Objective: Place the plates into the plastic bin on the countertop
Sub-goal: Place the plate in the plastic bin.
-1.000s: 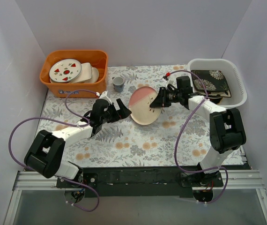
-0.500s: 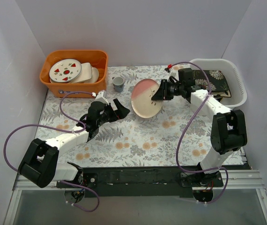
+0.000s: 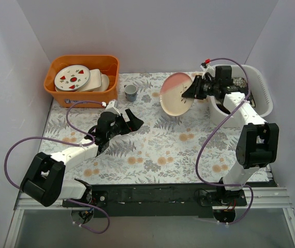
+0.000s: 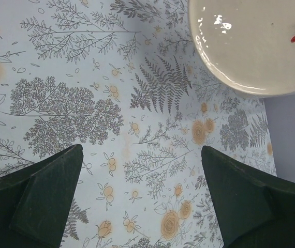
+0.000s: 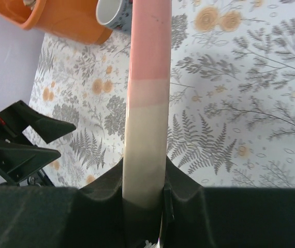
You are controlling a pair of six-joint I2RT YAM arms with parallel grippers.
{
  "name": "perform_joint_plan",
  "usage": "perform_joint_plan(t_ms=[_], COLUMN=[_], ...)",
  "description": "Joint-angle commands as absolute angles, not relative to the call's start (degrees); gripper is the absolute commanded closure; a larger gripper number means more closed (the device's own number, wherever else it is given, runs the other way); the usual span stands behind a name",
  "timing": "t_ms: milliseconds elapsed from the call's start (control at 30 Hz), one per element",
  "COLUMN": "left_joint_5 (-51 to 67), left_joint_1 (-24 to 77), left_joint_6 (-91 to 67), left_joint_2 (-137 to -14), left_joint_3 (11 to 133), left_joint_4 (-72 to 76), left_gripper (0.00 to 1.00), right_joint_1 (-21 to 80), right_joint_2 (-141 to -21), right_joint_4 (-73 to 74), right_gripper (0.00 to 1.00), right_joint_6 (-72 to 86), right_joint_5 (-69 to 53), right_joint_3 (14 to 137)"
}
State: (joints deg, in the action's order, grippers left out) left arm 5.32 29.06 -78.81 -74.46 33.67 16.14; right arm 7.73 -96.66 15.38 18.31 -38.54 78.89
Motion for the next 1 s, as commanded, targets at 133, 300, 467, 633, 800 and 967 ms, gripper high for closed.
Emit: perform_joint_plan(t_ms=[133,300,467,633,800,967], left_joint_5=[5.89,6.50,6.68,7.03,7.21,7.12], left_joint_1=[28.92,28.92,29.00,28.92,28.92,29.00], left_joint_6=[-77.78,-77.61,-77.26,-77.26,-77.26,-76.82], left_joint_2=[-75.93,-76.99,-77.87,-78.40,-79.10,-79.10], left_joint_3=[35.24,35.86,36.56,36.83,37.53,37.44], left_joint_4=[15.38,15.03,14.07,13.97,13.80,13.19], left_gripper=[0.02,0.02,0.02,0.02,0.02,0.02], right_joint_1=[-0.95,-3.07,-6.67,-10.36,-13.18,-16.61], right_joint_2=[-91.41,-91.06,-90.00,-89.39,-88.60,-88.15], right_joint_4=[9.85,8.79,5.55,2.82,1.58,0.53], right_gripper=[0.99,0.99,0.99,0.99,0.99,0.99], right_joint_6=[23.89,25.57,29.35,31.99,33.22,34.63], right_joint_5=[-43.06,-43.07,-43.07,-43.51,-43.59,-43.24], right_joint_3=[84.72,86.31,85.17,84.11,83.23,82.53])
